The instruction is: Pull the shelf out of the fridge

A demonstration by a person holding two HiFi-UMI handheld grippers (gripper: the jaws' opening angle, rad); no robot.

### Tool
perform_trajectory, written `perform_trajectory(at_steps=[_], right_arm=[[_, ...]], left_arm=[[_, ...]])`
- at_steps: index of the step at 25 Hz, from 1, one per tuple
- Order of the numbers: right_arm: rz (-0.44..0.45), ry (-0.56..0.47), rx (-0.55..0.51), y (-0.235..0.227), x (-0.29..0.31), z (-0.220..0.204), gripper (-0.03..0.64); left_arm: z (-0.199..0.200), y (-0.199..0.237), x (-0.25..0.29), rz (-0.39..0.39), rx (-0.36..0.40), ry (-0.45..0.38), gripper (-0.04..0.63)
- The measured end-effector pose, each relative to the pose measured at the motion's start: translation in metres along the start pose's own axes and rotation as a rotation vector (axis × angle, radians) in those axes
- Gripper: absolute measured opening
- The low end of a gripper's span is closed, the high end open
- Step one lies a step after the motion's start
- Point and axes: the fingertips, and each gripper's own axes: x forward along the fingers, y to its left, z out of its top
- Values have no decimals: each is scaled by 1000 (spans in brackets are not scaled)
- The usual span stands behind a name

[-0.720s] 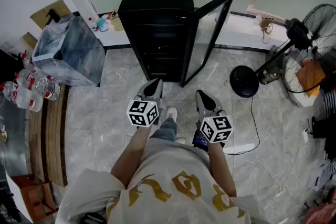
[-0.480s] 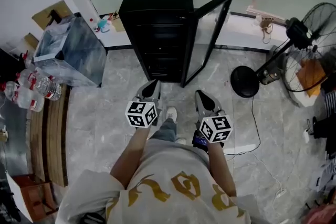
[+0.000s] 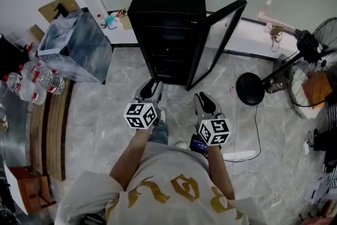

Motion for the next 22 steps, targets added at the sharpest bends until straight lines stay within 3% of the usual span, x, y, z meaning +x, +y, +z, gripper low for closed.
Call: perform_trajectory(at_steps=[5,12,22], right_arm=[[-1,21,9,-4,39,2,112],[-39,59,24,-16,123,15,94],[-166,100,30,-24,221,25,100]], left_arm=[[4,36,23,25,-43,4,127],[19,100,98,-4,-112,44,127],[18,145,187,-184,-231,140,127]])
